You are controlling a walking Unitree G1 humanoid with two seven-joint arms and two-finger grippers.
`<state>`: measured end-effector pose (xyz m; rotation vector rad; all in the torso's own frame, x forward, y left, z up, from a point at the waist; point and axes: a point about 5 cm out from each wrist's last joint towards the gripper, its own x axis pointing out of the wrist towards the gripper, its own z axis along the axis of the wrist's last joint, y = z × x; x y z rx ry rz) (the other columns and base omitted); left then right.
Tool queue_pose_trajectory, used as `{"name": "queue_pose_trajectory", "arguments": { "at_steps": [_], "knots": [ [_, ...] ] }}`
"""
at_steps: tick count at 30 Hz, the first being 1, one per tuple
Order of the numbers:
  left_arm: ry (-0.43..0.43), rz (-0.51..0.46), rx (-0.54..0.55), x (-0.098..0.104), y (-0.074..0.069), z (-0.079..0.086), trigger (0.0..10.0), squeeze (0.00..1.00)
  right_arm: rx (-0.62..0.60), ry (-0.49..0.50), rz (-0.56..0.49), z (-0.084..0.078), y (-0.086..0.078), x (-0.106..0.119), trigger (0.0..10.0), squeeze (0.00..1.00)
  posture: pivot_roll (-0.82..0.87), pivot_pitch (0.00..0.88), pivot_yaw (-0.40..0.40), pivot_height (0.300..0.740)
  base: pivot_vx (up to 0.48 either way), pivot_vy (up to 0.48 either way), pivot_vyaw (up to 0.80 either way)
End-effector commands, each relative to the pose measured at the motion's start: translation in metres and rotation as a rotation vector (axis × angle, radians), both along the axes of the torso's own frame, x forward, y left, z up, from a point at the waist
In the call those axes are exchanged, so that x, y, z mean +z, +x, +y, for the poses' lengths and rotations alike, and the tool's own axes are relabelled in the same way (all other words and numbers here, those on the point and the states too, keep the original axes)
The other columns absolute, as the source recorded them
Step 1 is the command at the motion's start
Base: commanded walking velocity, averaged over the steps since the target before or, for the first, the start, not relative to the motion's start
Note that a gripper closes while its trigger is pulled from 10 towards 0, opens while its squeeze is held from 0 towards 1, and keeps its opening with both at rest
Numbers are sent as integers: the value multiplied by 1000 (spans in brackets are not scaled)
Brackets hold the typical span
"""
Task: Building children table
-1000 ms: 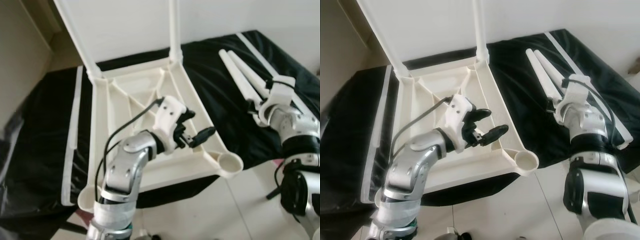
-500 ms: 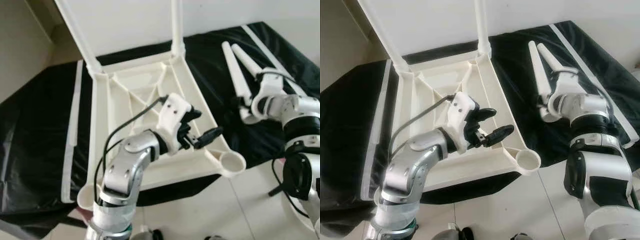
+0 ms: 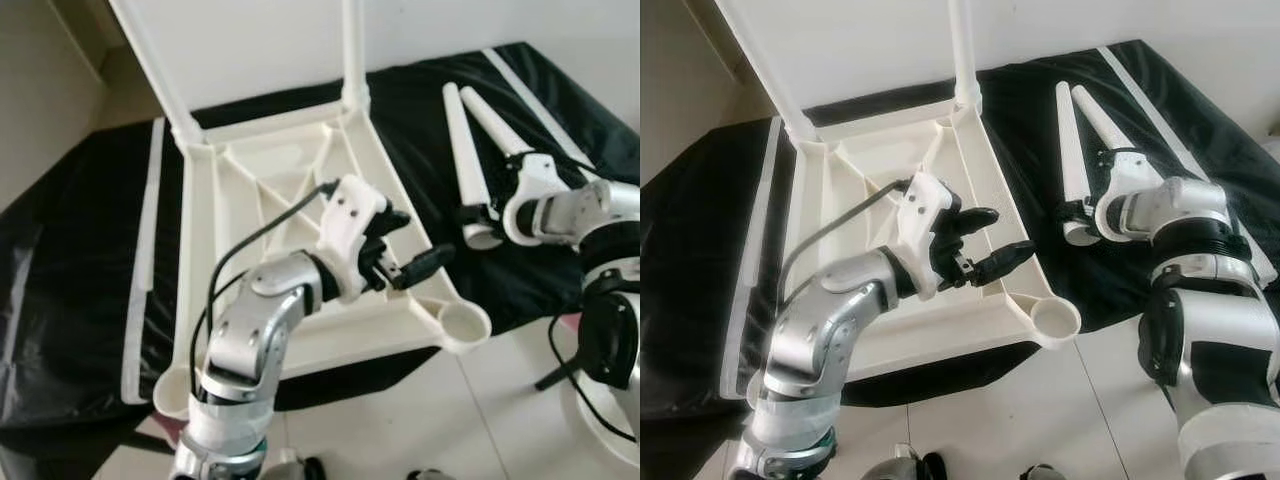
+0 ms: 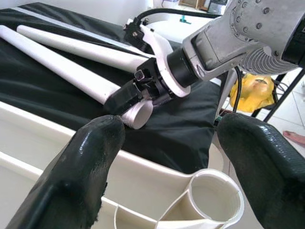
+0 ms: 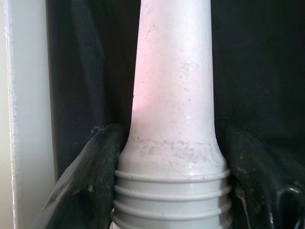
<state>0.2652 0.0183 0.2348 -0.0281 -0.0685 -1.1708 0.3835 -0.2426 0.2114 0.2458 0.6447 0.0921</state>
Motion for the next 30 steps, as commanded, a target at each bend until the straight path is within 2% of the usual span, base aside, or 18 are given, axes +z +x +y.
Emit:
{"name": "queue_pose_trajectory", "arguments": {
  "at_steps": [1, 3, 6, 9, 10, 13, 14, 15, 16, 18, 20, 23, 24, 27, 29, 30],
  "knots": [
    [-11, 1, 112, 2, 8, 4, 10000, 0, 41, 26, 36, 11, -1, -10, 0, 0, -13, 97, 98, 740, 0, 0, 0],
    [-16, 5, 131, 2, 10, 5, 10000, 0, 66, 27, 10, 14, 1, -8, 0, 0, -12, 88, 94, 740, 0, 0, 0],
    [-31, 29, 195, 3, 21, 10, 10000, 0, 110, 31, -129, 23, 6, 0, 0, 0, -7, 61, 83, 740, 0, 0, 0],
    [-42, 52, 231, 2, 26, 15, 10000, 0, 121, 33, -196, 27, 8, 3, 0, 0, -4, 45, 75, 740, 0, 0, 0],
    [-50, 65, 247, 2, 30, 18, 10000, 0, 123, 23, -248, 28, 8, 5, 1882, 0, -3, 39, 72, 740, 0, 0, 0],
    [-62, 79, 263, 2, 33, 21, 10000, 0, 114, -12, -302, 27, 9, 7, 1882, 0, -3, 30, 68, 740, 0, 0, 0],
    [-77, 104, 286, 1, 38, 23, 10000, 0, 91, -13, -344, 26, 9, 8, 10000, 0, 0, 12, 57, 740, 0, 0, 0],
    [-77, 104, 286, 1, 38, 23, 10000, 0, 91, -13, -344, 26, 9, 8, 10000, 0, 0, 12, 57, 740, 0, 0, 0],
    [-88, 131, 322, 0, 44, 30, 10000, 0, 41, -49, -412, 25, 8, 8, 10000, 0, 2, 4, 50, 740, 0, 0, 0],
    [-95, 155, 349, -1, 49, 35, 10000, 0, 2, -50, -435, 24, 7, 6, 10000, 0, 3, 0, 47, 740, 0, 0, 0],
    [-105, 169, 371, -4, 61, 44, 10000, 0, -50, -37, -465, 28, 0, -9, 10000, 0, 8, 0, 31, 740, 0, 0, 0],
    [-101, 197, 358, -7, 66, 46, 10000, 0, -73, -44, -501, 31, -6, -20, 10000, 0, 6, 0, 31, 740, 0, 0, 0],
    [-96, 203, 357, -8, 69, 46, 10000, 0, -93, -41, -503, 33, -10, -28, 10000, 0, 5, 0, 29, 740, 0, 0, 0],
    [-94, 204, 362, -8, 70, 45, 10000, 0, -107, -40, -507, 34, -12, -33, 10000, 0, 5, 0, 29, 740, 0, 0, 0],
    [-101, 230, 359, -9, 72, 44, 10000, 0, -107, -53, -443, 39, -21, -50, 10000, 0, -6, 0, 29, 740, 0, 0, 0],
    [-101, 230, 359, -9, 72, 44, 10000, 0, -107, -53, -443, 39, -21, -50, 10000, 0, -6, 0, 29, 740, 0, 0, 0]
  ]
}}
